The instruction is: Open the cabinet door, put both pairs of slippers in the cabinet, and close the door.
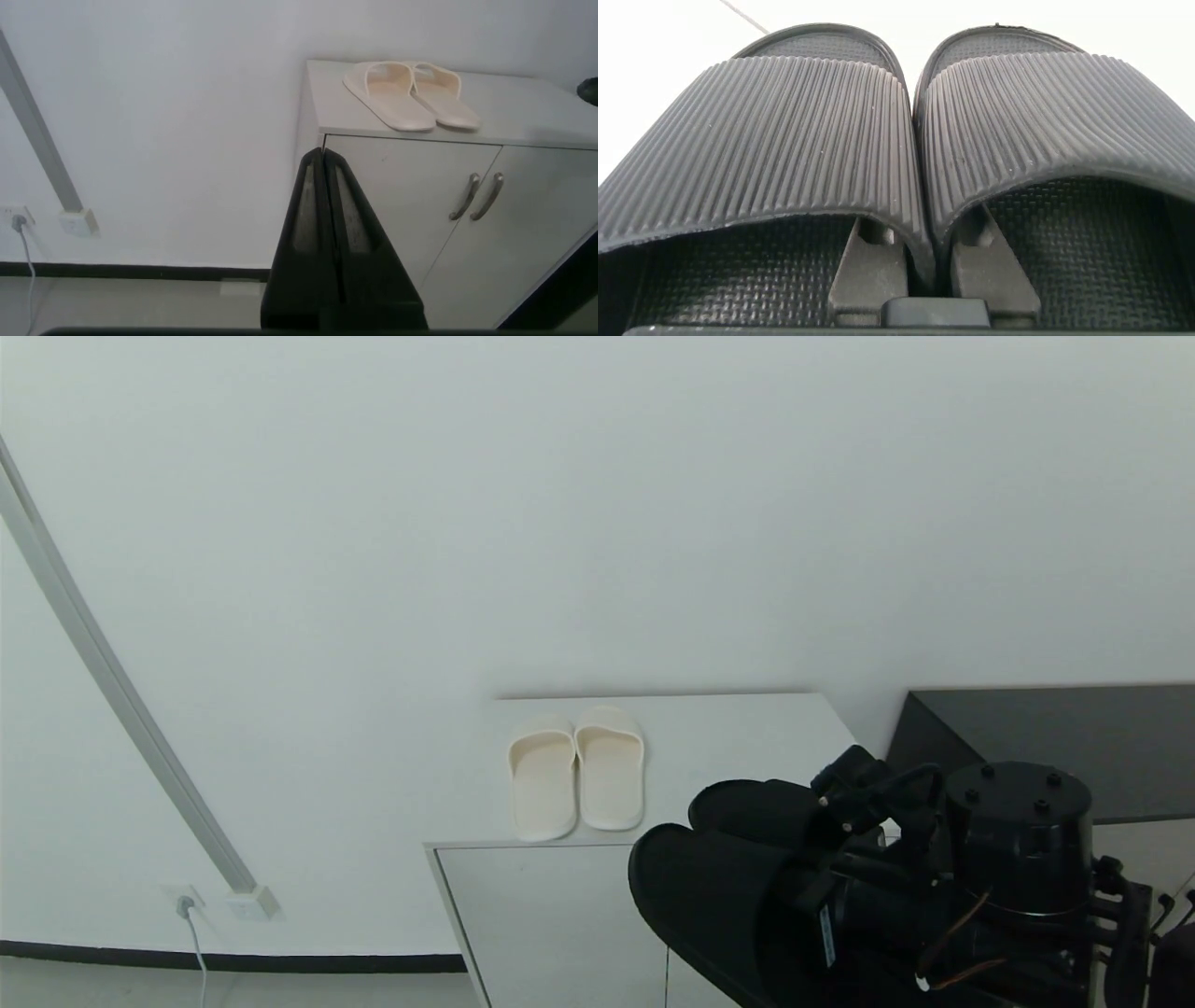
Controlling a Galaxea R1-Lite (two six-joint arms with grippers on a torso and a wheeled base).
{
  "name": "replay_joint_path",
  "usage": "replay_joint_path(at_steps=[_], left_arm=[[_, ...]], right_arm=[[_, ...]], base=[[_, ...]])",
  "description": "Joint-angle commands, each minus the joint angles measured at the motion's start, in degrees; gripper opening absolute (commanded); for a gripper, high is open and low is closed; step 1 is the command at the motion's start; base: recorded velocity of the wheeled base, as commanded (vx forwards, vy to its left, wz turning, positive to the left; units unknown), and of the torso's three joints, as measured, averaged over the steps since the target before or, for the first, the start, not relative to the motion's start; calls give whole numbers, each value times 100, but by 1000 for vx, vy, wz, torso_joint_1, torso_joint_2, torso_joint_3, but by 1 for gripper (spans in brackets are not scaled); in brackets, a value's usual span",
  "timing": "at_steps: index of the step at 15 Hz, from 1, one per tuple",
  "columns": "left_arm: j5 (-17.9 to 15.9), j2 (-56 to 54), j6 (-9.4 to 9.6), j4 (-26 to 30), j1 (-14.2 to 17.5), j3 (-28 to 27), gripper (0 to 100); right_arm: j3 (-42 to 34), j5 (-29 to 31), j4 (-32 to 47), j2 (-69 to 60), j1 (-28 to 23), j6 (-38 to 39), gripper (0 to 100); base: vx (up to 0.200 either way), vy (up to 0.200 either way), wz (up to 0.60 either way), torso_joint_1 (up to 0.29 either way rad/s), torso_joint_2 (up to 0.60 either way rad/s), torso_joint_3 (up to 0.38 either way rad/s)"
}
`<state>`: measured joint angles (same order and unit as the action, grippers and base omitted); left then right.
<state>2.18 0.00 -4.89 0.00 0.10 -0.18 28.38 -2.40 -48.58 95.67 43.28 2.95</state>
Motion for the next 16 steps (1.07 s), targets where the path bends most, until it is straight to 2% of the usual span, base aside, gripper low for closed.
replay_joint_path(at_steps=[1, 2, 7, 16], left_arm=[[2, 0, -3, 0, -1, 1, 0], [2, 9, -3, 0, -1, 1, 0], [-7, 0, -3, 0, -1, 1, 0], [-7, 0, -3, 0, -1, 1, 0]], right_arm=[[-140, -208, -11, -110, 128, -31, 0], [-201, -384, -29, -172, 164, -40, 0], [-219, -428, -29, -172, 181, -40, 0], [-368, -437, -29, -163, 251, -40, 0]], base=[[0, 0, 0, 0, 0, 0], [0, 0, 0, 0, 0, 0], [0, 0, 0, 0, 0, 0], [0, 0, 0, -150, 340, 186]])
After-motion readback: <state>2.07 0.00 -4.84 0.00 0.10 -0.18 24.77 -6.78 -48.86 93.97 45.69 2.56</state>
